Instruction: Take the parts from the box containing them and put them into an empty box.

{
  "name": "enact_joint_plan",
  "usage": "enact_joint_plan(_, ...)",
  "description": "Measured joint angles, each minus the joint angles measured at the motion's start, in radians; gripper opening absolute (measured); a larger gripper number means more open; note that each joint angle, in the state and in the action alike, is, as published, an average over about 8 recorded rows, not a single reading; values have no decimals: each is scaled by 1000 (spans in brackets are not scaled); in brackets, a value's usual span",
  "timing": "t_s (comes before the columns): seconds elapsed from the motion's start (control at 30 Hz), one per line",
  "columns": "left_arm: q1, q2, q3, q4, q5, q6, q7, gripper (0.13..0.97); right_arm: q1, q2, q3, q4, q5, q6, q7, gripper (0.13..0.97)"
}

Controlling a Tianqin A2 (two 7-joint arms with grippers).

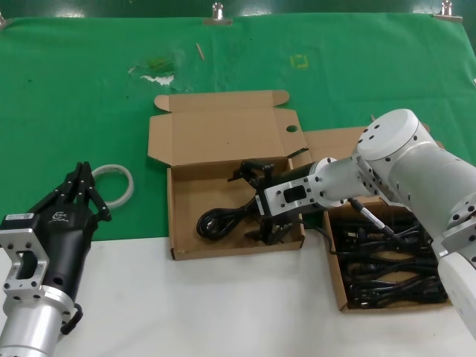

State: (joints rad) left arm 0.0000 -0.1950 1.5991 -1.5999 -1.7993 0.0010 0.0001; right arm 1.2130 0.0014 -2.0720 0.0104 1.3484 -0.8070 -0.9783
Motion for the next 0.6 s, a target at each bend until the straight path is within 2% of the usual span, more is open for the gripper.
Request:
enact_joint_plan(0.1,0,0,0,0,0,0,0,161,0,0,0,0,0,0,0,667)
enact_joint_plan(0.37,0,0,0,0,0,0,0,198,0,0,0,0,0,0,0,832)
enact_joint_plan(0.5,0,0,0,0,0,0,0,221,0,0,0,0,0,0,0,870)
enact_joint_plan(0.6,0,0,0,0,0,0,0,268,0,0,0,0,0,0,0,907)
